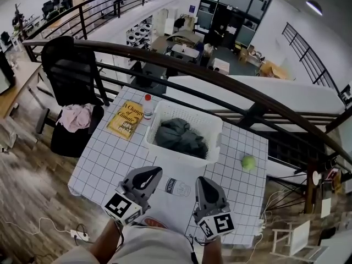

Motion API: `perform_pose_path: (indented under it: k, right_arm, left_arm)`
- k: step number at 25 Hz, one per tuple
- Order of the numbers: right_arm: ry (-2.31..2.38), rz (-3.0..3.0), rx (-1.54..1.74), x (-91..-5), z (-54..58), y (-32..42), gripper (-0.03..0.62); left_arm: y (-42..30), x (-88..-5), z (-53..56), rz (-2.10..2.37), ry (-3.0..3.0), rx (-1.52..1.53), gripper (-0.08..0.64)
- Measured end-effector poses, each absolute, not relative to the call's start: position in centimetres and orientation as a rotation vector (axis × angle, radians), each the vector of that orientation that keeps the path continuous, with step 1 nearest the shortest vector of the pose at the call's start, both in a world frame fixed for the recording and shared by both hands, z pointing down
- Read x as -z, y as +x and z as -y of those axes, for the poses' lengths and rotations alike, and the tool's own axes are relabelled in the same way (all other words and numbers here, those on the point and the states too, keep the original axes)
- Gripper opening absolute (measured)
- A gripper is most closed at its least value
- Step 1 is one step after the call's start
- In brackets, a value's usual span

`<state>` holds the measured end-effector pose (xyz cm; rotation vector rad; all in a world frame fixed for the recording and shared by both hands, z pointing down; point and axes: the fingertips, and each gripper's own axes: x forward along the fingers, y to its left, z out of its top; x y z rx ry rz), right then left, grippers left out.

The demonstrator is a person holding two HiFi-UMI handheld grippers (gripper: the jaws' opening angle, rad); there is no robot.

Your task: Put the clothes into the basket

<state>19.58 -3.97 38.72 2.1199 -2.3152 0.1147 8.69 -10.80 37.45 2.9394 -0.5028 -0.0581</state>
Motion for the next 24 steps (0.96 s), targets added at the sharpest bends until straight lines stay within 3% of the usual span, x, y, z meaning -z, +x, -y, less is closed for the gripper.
perform_pose_path:
  k: [24]
  right_arm:
    - [2.12,2.264,-0.131,-39.7,1.6,21.0,0.017]
  left_arm:
    - [10.3,-37.9,8.7,0.466,2.945,0.035,0.005]
